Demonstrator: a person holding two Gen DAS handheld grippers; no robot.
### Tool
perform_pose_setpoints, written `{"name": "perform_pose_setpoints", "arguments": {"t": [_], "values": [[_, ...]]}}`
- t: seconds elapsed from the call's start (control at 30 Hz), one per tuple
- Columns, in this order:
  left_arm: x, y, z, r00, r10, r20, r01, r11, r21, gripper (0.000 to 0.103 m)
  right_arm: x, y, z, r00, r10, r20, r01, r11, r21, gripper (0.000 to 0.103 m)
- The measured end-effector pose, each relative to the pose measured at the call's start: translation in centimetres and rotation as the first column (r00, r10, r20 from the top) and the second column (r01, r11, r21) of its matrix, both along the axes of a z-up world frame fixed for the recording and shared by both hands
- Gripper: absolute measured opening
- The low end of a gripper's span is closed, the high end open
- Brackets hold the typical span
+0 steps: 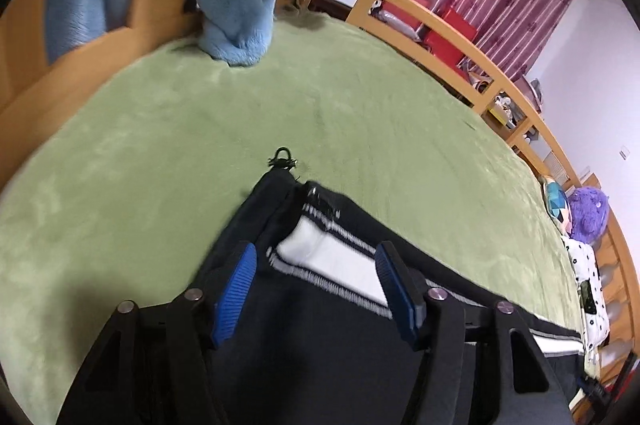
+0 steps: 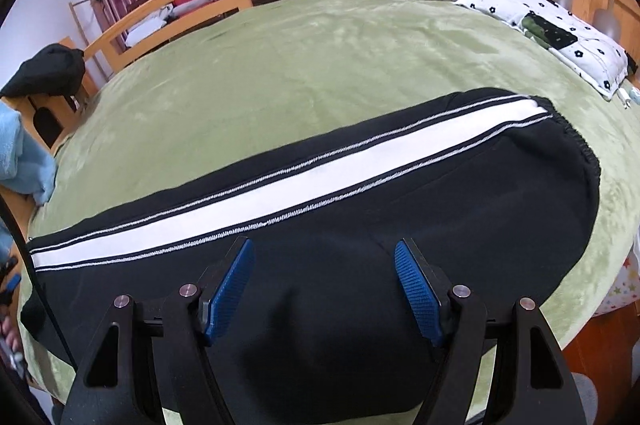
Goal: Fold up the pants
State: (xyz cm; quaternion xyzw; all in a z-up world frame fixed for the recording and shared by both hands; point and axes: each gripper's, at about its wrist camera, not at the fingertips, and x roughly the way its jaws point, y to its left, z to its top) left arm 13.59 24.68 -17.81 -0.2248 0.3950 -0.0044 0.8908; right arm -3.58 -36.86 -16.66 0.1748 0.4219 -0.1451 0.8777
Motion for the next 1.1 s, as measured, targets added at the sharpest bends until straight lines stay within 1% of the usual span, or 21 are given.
{"name": "perform_pose_setpoints", "arguments": {"t": [0.07,0.1,0.13,0.17,0.2,0.23,0.3,0.37,0.43,0.5,0.53,0.6,0.63,0.67,0.7,0.77,0.8,0.87,0.97,1.03,1.1], "values": [[2.0,-0.5,-1.2,0.999,-0.004,-0.043,0.005,1.000,0.012,0.053,0.3,0.1,-0.7,1.000,-0.009,-0.018,0.009,1.000,-0.001,0.072],[2.2,-0.8,-1.5,0.998,-0.004,-0.058,0.006,1.000,0.029,0.047,0.5,0.1,-1.0,1.000,-0.013,-0.028,0.013,1.000,-0.001,0.072],[3.0,-1.0,-2.1,0.996,0.001,-0.088,0.005,0.998,0.067,0.041,0.7,0.1,-1.3,0.999,-0.017,-0.038,0.017,1.000,-0.001,0.072],[3.6,-1.2,-2.5,0.994,0.004,-0.107,0.006,0.995,0.095,0.027,0.9,0.1,-1.6,0.999,-0.021,-0.048,0.021,1.000,0.002,0.072],[4.3,-1.2,-2.9,0.993,-0.018,-0.116,0.029,0.995,0.093,0.009,1.3,0.0,-1.9,0.998,-0.024,-0.059,0.025,1.000,0.006,0.072],[4.6,-0.7,-2.9,0.993,-0.039,-0.110,0.043,0.998,0.043,0.009,1.8,0.0,-2.2,0.997,-0.024,-0.070,0.025,1.000,0.008,0.072],[4.4,0.5,-1.7,0.998,-0.032,-0.054,0.031,0.999,-0.013,0.009,2.4,0.2,-2.3,0.996,-0.022,-0.084,0.023,1.000,0.003,0.072],[4.2,1.1,-0.4,0.999,-0.045,-0.003,0.045,0.999,-0.027,0.009,2.6,0.5,-2.1,0.997,-0.016,-0.075,0.015,1.000,-0.013,0.072],[4.8,1.0,-0.2,0.998,-0.055,0.005,0.055,0.998,-0.006,0.009,2.7,0.9,-1.9,0.998,-0.007,-0.061,0.006,1.000,-0.019,0.072],[6.0,0.4,-1.7,0.998,-0.045,-0.049,0.046,0.998,0.032,0.009,2.9,1.3,-2.1,0.998,0.007,-0.056,-0.008,1.000,-0.012,0.072],[6.5,0.3,-2.3,0.996,-0.041,-0.079,0.044,0.999,0.030,0.010,2.9,1.6,-2.3,0.998,0.014,-0.058,-0.015,1.000,-0.003,0.072],[7.0,0.1,-3.0,0.990,-0.038,-0.133,0.044,0.998,0.046,0.016,3.1,2.2,-2.8,0.997,0.038,-0.068,-0.037,0.999,0.018,0.072],[6.8,0.0,-2.7,0.988,-0.029,-0.154,0.037,0.998,0.053,0.018,3.2,2.5,-3.1,0.996,0.049,-0.076,-0.047,0.999,0.024,0.072],[6.3,0.0,-2.2,0.988,-0.022,-0.154,0.030,0.998,0.052,0.023,3.3,2.8,-3.7,0.993,0.070,-0.090,-0.067,0.997,0.037,0.072],[5.3,-0.2,-1.2,0.991,-0.022,-0.129,0.029,0.998,0.051,0.027,3.5,3.0,-4.2,0.991,0.086,-0.104,-0.082,0.995,0.049,0.072],[3.6,-0.6,0.3,0.995,-0.038,-0.087,0.042,0.998,0.049,0.052,3.8,3.5,-5.3,0.984,0.106,-0.144,-0.099,0.994,0.053,0.072],[2.5,-0.9,1.1,0.997,-0.052,-0.063,0.055,0.998,0.041,0.058,3.9,3.8,-5.7,0.982,0.099,-0.160,-0.095,0.995,0.035,0.072],[-0.5,-1.9,2.6,0.994,-0.107,-0.009,0.107,0.994,0.005,0.059,3.9,4.3,-5.4,0.983,0.092,-0.157,-0.090,0.996,0.019,0.072],[-3.9,-3.1,3.2,0.989,-0.144,0.014,0.144,0.989,-0.025,0.059,3.3,5.5,-3.9,0.988,0.120,-0.093,-0.114,0.991,0.076,0.072],[-6.9,-3.4,2.6,0.991,-0.135,0.021,0.136,0.989,-0.060,0.059,3.0,6.4,-3.3,0.987,0.137,-0.080,-0.132,0.989,0.066,0.072],[-9.7,-3.0,1.3,0.994,-0.108,0.011,0.109,0.988,-0.110,0.059,2.3,7.8,-2.4,0.985,0.159,-0.069,-0.158,0.987,0.019,0.072]]}}
